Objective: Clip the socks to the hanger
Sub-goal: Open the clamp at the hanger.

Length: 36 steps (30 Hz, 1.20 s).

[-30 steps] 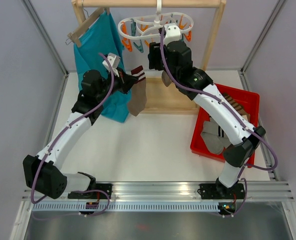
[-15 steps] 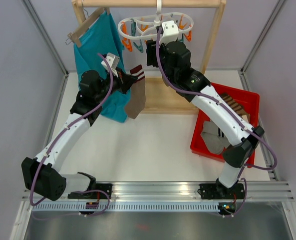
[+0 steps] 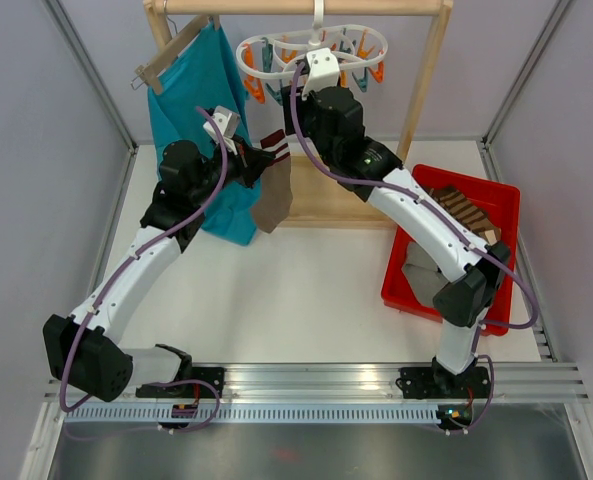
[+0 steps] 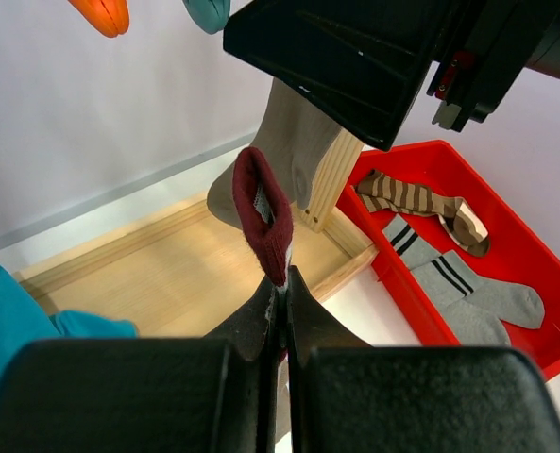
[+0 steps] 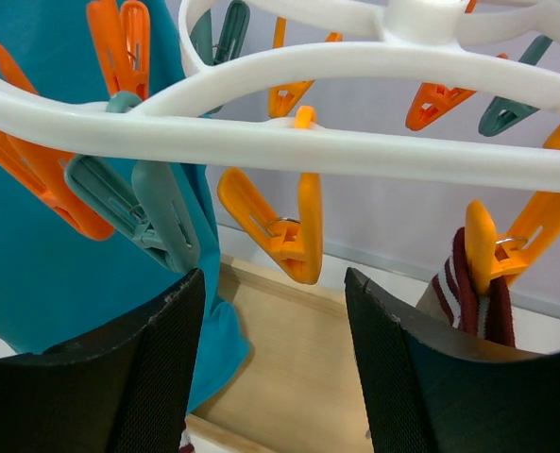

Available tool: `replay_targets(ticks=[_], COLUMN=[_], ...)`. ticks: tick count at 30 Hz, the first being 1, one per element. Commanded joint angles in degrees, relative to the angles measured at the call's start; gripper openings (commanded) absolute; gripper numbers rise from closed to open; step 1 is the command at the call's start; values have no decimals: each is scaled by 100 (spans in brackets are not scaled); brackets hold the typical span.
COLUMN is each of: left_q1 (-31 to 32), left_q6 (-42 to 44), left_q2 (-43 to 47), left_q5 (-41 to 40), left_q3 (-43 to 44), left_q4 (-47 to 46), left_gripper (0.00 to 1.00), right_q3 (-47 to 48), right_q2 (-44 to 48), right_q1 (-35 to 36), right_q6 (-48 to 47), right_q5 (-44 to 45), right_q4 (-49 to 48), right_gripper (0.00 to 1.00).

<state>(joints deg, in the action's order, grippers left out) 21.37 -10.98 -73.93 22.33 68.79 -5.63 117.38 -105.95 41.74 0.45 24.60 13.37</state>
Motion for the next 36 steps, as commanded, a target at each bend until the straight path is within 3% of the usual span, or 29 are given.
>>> replay_targets(ticks=[1,36], left_q1=[17,17], left_q6=[211,307], left_q2=[28,19], left_q5=[-27,35], left_q3=[160,196], left_q4=[-9,106], left_gripper=[2,2], right_q3=[268,592], right_q2=[-13,-294], right_q1=[98,256], right_q6=[-264,-669], right_q5=[307,660], right_q4=[-422,-994], right_gripper=[68,69])
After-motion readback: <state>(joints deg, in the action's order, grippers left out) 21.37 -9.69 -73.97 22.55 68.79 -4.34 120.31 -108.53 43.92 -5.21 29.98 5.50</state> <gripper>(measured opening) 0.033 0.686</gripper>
